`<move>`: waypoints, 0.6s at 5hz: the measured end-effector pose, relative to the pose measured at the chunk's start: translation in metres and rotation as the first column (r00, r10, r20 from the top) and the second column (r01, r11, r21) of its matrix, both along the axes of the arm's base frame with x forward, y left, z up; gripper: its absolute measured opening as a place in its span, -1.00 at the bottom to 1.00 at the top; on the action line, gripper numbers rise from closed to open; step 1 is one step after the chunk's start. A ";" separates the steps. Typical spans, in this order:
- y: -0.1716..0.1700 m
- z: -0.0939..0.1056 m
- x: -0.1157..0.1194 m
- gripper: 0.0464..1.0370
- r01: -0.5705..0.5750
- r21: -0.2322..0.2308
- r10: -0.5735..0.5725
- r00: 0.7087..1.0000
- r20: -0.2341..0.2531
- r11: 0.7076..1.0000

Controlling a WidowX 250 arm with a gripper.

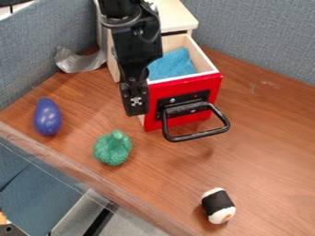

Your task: Close the drawer

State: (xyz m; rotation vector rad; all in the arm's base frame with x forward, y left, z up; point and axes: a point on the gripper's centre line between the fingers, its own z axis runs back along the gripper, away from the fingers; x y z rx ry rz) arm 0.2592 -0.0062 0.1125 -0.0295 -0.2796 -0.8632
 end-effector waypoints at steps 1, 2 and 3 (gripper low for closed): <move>0.000 -0.007 -0.003 0.93 -0.004 -0.003 0.004 1.000 -0.028 1.000; -0.014 -0.006 -0.002 0.93 0.014 -0.011 -0.014 1.000 -0.024 1.000; -0.027 -0.006 -0.004 0.93 0.034 -0.013 -0.034 0.999 -0.027 0.999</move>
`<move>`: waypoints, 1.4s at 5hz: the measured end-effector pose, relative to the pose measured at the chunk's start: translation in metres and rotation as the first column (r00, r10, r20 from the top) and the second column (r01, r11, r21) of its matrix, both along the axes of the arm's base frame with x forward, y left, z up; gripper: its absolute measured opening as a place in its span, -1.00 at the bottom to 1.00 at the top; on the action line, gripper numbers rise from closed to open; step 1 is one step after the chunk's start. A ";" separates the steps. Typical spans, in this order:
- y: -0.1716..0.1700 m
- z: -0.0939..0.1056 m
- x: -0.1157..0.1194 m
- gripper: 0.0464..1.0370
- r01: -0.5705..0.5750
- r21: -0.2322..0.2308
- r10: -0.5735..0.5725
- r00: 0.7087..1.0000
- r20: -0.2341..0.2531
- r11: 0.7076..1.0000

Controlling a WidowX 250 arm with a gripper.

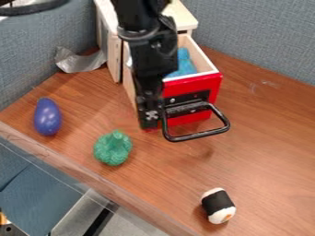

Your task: Close the drawer

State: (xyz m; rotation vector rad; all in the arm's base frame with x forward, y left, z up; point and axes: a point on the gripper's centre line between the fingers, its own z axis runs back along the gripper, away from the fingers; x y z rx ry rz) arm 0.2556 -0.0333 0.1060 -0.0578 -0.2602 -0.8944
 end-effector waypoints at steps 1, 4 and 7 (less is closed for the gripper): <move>-0.016 0.001 0.003 0.93 -0.011 -0.012 0.012 1.000 0.025 1.000; -0.052 0.003 0.018 0.93 -0.207 -0.026 0.208 0.977 0.056 0.978; -0.070 -0.018 0.016 0.93 -0.212 -0.027 0.211 0.977 -0.040 0.977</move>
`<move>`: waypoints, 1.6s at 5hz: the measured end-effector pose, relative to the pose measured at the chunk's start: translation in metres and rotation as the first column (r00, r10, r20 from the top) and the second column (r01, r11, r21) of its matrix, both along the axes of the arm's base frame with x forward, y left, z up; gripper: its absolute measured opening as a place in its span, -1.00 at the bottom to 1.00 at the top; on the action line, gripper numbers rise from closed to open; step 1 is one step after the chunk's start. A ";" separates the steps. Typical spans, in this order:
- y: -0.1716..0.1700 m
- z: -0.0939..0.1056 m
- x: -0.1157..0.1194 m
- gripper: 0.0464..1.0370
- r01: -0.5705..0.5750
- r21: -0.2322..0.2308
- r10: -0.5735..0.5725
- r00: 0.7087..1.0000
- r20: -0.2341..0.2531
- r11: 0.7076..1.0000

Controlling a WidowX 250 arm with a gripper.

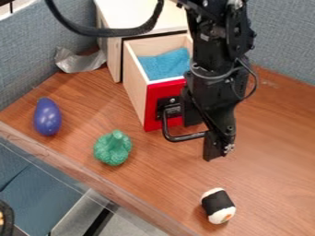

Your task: Close the drawer

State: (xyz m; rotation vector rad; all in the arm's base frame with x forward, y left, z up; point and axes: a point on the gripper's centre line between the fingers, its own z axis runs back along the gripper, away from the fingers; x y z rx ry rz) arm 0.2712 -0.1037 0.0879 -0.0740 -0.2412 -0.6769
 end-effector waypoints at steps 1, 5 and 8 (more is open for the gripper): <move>-0.014 -0.004 0.004 0.93 0.028 -0.018 -0.028 1.000 -0.005 0.999; -0.041 -0.046 0.015 0.93 0.011 0.079 -0.015 0.999 0.048 0.997; -0.027 -0.062 0.026 0.93 -0.024 0.121 0.017 0.998 0.060 0.992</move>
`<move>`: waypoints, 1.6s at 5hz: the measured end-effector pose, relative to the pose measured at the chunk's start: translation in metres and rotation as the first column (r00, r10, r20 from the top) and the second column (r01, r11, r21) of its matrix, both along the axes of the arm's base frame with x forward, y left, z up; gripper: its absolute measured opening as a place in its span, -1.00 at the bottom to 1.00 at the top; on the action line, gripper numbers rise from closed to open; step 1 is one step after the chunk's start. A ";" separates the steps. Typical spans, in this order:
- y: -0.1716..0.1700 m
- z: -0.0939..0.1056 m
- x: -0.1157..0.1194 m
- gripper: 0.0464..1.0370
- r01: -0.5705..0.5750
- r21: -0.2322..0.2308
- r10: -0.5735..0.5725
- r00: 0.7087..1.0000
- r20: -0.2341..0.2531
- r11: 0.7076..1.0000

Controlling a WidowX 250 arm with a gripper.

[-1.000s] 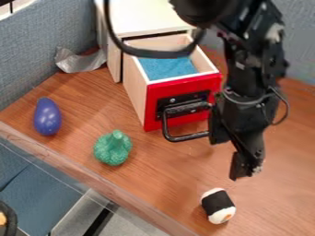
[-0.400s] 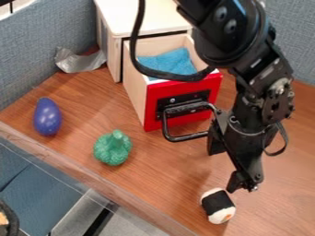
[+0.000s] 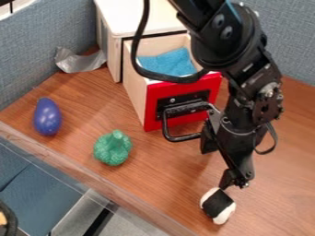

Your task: Close the drawer

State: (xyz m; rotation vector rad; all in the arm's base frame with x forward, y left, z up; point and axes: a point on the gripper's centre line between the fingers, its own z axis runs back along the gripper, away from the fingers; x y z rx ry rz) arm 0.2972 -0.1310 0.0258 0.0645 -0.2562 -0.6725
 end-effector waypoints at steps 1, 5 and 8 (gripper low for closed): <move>0.007 -0.004 0.003 0.93 -0.005 0.006 0.005 1.000 -0.008 1.000; 0.027 0.002 0.029 0.93 -0.065 0.007 0.065 0.998 0.018 0.998; 0.057 0.003 0.035 0.93 -0.132 0.024 0.132 0.991 0.007 0.991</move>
